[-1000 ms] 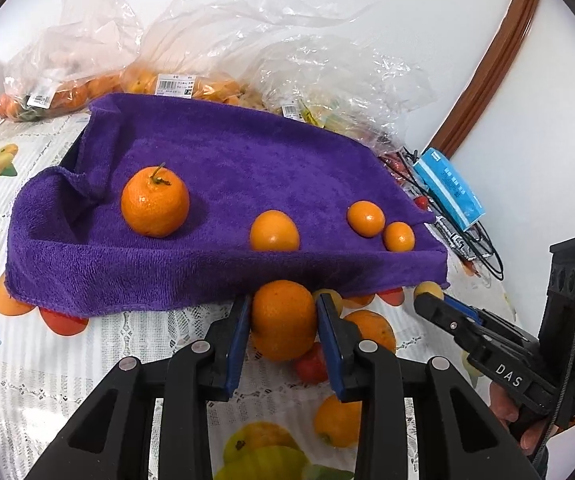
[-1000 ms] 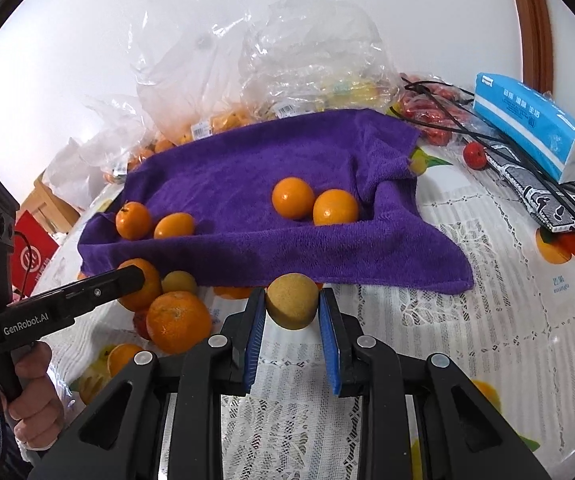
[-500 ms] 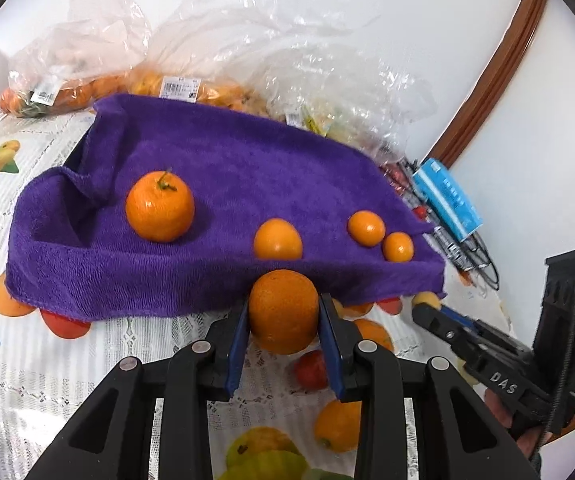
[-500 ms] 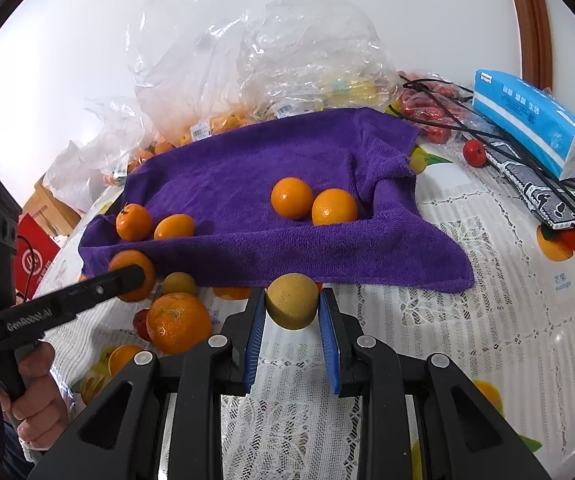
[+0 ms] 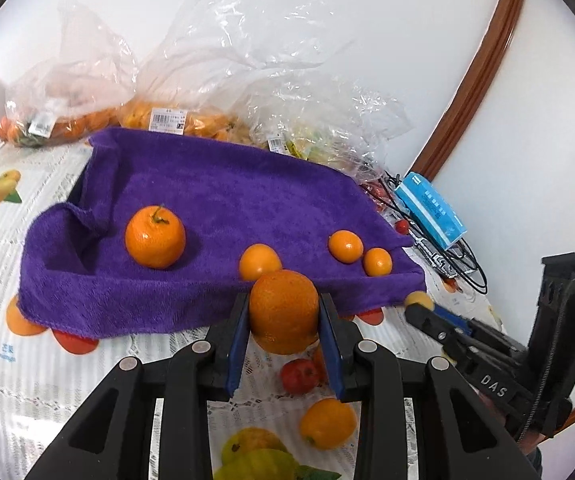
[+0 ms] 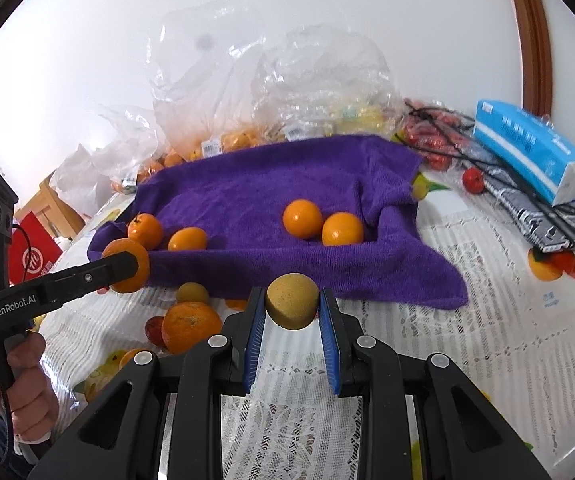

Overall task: Organize fruits
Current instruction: 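Lift both held fruits up off the cloth, then carry both held fruits over the purple towel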

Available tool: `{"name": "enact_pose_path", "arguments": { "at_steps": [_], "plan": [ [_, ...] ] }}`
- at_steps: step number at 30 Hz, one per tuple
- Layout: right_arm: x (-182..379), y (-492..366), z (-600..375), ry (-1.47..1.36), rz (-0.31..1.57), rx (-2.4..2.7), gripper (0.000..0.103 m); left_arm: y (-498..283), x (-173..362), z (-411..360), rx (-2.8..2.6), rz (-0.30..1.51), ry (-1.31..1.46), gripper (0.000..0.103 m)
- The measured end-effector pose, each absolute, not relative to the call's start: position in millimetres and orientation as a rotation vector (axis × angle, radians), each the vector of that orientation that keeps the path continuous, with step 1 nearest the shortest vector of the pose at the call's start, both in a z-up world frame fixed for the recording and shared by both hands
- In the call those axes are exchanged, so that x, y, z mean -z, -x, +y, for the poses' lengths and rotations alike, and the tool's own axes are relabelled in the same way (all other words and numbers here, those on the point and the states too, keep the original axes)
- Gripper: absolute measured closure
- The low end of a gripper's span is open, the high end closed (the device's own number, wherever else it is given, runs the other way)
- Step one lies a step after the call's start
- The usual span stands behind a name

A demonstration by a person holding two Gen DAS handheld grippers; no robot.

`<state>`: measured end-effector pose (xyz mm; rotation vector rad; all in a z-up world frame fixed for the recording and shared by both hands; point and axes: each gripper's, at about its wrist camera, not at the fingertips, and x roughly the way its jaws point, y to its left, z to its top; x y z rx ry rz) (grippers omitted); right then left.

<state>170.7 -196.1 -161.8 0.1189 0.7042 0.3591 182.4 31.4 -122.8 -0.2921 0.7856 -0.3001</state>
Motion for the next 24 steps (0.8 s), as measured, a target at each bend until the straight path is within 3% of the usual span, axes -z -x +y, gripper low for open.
{"name": "enact_pose_path", "arguments": {
  "at_steps": [19, 24],
  "plan": [
    [78, -201, -160, -0.084, 0.542, -0.347, 0.076, -233, 78, 57, 0.222, 0.771, 0.312, 0.072],
    [73, -218, -150, -0.092, 0.509, -0.344, 0.076, -240, 95, 57, 0.188, 0.757, 0.322, 0.072]
  ]
}}
